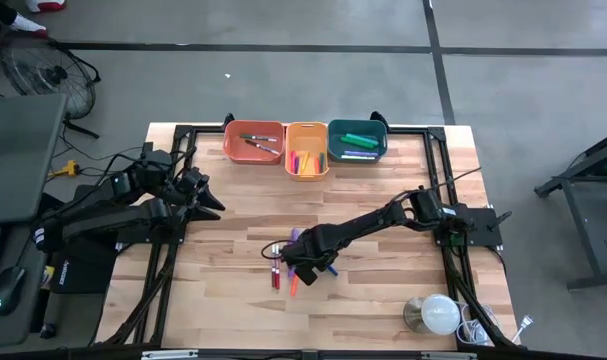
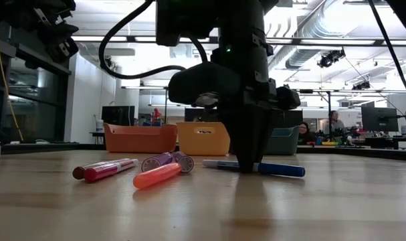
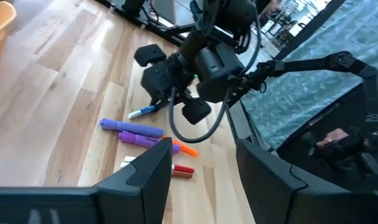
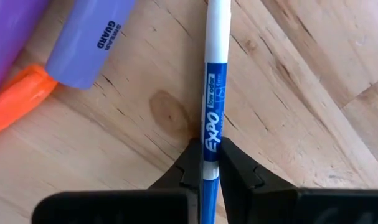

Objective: Pick & Place Markers
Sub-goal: Put the blue marker into the orange bin

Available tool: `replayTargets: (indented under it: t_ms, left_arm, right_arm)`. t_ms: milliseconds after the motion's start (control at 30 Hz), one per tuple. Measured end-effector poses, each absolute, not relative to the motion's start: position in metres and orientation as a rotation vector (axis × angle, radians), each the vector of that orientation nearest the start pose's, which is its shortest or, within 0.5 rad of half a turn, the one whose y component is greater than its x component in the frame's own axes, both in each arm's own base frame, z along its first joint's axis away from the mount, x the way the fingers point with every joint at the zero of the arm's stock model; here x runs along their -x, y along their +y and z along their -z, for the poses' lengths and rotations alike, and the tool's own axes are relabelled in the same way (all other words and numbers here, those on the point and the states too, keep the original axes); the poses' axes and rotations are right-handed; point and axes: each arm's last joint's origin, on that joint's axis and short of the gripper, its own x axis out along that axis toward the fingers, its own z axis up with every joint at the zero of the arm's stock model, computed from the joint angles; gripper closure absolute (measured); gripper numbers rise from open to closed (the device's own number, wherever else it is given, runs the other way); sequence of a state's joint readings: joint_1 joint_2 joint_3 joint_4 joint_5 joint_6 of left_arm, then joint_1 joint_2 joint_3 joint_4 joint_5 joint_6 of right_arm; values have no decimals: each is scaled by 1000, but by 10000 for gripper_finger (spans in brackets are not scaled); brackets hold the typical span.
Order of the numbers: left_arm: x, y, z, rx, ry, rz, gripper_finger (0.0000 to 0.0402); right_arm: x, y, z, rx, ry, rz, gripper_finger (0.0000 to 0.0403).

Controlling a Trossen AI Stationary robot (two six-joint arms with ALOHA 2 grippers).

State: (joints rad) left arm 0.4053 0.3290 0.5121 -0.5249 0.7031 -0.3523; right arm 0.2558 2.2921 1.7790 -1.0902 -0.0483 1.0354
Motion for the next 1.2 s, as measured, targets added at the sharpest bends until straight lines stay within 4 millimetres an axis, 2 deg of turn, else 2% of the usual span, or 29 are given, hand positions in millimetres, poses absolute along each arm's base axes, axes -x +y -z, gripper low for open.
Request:
replayTargets:
  t_ms: [167,400,533,1000,1200]
  left_arm:
    - [-86,18,-262,523,339,181,225]
    - [-87,20,-263,506,317,111,225]
    - [-92,23,-268,482,272,111,225]
    - [-139,43,-284,403,95,148,225]
    - [-163,52,-287,400,12,196,225]
  right_arm:
    - [-414,104,-151,-593,1515,648,382]
    - [-410,88,-186,-540,1402,686,382]
    - [-408,76,-214,-515,1278,692,382]
    - [-402,29,-317,-404,753,618,383]
    - [-405,15,-343,-334,593,533,383]
